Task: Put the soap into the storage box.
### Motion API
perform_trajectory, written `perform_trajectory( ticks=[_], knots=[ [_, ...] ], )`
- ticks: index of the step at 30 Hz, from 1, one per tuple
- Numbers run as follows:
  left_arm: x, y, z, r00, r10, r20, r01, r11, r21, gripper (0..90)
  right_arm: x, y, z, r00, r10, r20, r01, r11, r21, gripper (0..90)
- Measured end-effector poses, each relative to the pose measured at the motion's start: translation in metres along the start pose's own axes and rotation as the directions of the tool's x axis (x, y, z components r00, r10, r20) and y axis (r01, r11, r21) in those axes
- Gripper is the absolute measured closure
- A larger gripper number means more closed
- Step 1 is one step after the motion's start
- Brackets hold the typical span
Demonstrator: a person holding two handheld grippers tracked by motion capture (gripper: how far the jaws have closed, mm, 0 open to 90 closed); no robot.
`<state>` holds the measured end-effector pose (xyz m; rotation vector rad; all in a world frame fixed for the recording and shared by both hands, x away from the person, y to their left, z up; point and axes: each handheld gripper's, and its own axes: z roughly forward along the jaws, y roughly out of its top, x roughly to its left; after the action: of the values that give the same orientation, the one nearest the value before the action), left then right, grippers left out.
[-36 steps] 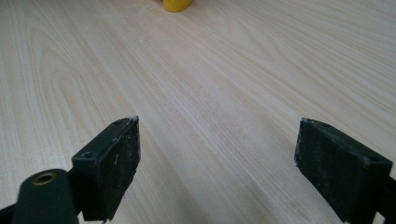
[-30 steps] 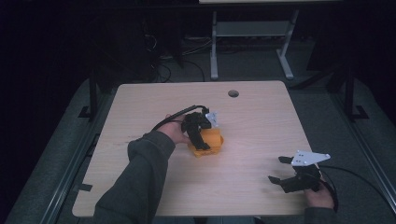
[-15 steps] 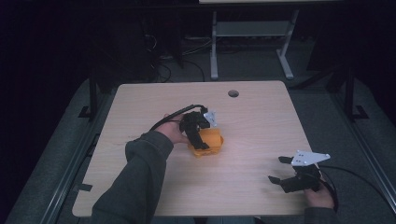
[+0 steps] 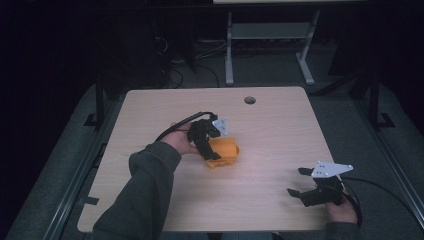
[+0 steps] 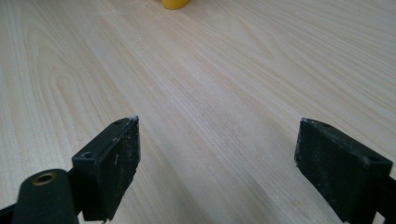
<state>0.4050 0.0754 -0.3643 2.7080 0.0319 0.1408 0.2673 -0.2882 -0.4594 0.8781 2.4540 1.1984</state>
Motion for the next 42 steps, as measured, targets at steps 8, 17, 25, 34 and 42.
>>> perform_trajectory(
  ticks=[8, 17, 25, 34, 42],
  knots=[
    [-0.005, -0.003, -0.009, 0.9999, 0.004, -0.013, -0.004, 0.9999, -0.015, 18.8, 0.0, 0.0, 0.0, 1.0, 0.009, 0.003, -0.009, 1.0, -0.001, 13.7],
    [-0.01, -0.011, -0.015, 0.9994, -0.007, -0.032, 0.006, 0.9992, -0.04, 19.0, -0.001, -0.001, -0.001, 0.9999, 0.011, 0.007, -0.011, 1.0, -0.001, 13.7],
    [-0.015, -0.02, -0.02, 0.999, -0.023, -0.039, 0.021, 0.9983, -0.055, 19.1, -0.002, -0.001, -0.001, 0.9998, 0.016, 0.013, -0.016, 1.0, 0.0, 13.7],
    [-0.023, -0.031, -0.028, 0.9981, -0.034, -0.051, 0.031, 0.9968, -0.073, 19.9, -0.002, -0.001, 0.0, 0.9997, 0.02, 0.017, -0.02, 1.0, 0.005, 13.7],
    [-0.03, -0.042, -0.029, 0.9974, -0.05, -0.051, 0.047, 0.9968, -0.064, 19.5, -0.002, -0.001, 0.0, 0.9996, 0.022, 0.02, -0.022, 1.0, 0.007, 13.7]
  ],
)
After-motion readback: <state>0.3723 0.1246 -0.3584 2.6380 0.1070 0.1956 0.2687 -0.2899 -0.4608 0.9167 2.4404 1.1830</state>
